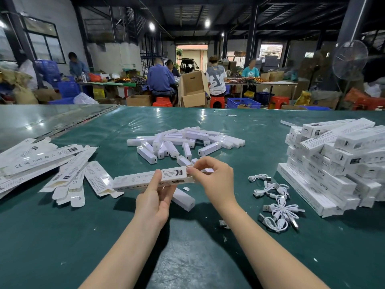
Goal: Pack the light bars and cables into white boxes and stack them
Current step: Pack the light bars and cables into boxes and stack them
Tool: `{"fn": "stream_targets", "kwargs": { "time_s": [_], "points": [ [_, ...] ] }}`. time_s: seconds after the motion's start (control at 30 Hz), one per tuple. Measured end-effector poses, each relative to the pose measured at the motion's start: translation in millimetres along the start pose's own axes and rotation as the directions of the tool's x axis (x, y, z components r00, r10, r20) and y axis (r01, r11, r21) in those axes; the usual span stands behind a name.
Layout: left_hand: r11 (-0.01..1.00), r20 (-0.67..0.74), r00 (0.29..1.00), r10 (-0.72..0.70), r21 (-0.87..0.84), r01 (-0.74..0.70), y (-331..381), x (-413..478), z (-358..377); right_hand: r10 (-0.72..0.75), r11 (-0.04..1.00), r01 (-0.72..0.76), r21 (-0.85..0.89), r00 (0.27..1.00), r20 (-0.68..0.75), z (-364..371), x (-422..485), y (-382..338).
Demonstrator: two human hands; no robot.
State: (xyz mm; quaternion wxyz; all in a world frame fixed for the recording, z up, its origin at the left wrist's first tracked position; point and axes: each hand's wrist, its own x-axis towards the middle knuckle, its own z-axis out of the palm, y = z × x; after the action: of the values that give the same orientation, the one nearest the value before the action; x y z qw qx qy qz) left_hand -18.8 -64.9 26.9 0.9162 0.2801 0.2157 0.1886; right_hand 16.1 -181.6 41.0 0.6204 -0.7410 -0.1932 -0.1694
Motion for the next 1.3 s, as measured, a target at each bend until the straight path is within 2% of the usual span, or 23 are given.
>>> {"fn": "stream_targets", "kwargs": {
  "time_s": [0.17,0.37,0.53,0.73,0.83,1.0,1.17,1.3],
  "points": [
    [0.999,-0.023,0.999,0.040,0.006,-0.040,0.0,0.7,-1.4,0.035,0.997,-0.042,0.072,0.994,0.099,-2.1,1.6,-0.2],
    [0.993,-0.026,0.994,0.102,0.057,-0.101,2.4,2.2,-4.4,0.015,0.997,-0.030,0.067,0.974,0.225,-7.7,4.3,1.2],
    [0.994,-0.007,0.996,0.094,0.060,-0.094,1.8,1.1,-1.7,0.047,0.983,-0.102,0.155,0.944,0.328,-14.8,8.3,2.6],
    [0.992,0.052,0.996,0.072,0.100,-0.077,2.0,1.6,-2.6,0.017,0.995,-0.044,0.091,0.962,0.271,-15.9,8.5,8.1],
    [0.987,0.086,0.993,0.078,0.132,-0.089,3.2,0.2,-2.7,0.039,0.994,-0.067,0.088,0.958,0.285,-21.1,12.1,10.8],
    [0.972,0.123,0.985,0.119,0.189,-0.141,3.6,-0.2,-1.1,0.088,0.981,-0.137,0.139,0.947,0.310,-25.7,13.3,11.6],
    [0.981,0.093,0.987,0.128,0.136,-0.140,4.9,-0.1,-2.4,0.059,0.965,-0.143,0.218,0.935,0.351,-23.3,12.8,9.5],
    [0.981,0.094,0.984,0.152,0.107,-0.162,2.1,-2.3,-0.6,0.083,0.934,-0.176,0.313,0.954,0.287,-18.9,12.4,11.0]
  ]
}}
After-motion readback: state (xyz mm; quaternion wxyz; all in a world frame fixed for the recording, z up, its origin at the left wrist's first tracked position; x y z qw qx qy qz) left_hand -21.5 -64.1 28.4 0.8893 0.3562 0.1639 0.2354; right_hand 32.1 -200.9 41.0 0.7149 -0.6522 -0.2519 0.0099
